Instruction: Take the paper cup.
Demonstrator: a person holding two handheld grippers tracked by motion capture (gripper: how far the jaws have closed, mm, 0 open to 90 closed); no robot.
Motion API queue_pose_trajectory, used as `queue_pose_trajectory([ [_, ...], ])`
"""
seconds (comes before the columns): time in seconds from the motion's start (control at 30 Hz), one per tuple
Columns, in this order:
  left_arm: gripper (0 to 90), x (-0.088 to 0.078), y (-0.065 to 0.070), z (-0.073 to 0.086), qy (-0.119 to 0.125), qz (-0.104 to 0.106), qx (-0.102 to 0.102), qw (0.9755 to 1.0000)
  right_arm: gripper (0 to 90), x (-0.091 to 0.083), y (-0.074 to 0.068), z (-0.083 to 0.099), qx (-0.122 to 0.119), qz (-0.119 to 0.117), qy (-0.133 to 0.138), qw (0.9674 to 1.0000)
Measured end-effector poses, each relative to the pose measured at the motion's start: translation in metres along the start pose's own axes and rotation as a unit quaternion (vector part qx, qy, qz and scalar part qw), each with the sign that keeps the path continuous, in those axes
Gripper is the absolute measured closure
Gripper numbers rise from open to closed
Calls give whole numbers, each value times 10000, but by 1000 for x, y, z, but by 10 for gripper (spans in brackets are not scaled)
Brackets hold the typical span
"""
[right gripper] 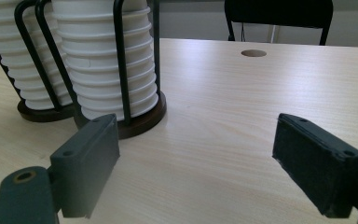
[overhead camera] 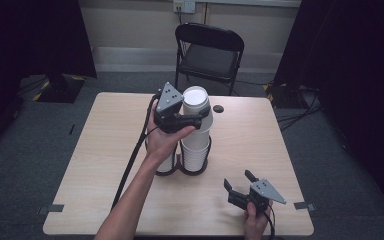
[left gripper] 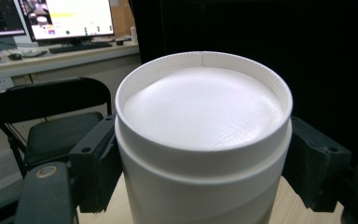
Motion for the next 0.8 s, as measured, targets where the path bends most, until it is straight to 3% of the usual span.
queue_pose_trajectory([
  [0.13,221,-8,-1,-7,250,-46,-17,9997,141,0,0,0,0,0,-2,10000],
  [0.6,220,-19,-3,-24,534,16,-143,9985,141,0,0,0,8,2,6,10000],
  [0.8,221,-32,1,-31,789,64,-216,9966,141,0,0,0,6,-2,4,10000],
])
Point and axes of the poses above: each handheld gripper's, and its own axes: x roughly forward along the jaws, z roughly out of its underside, y roughly to its right, the point moved 4 cm from there along x, roughly forward along the jaws, and after that the axes turned 9 degrees about -z, right-handed, at the moved point
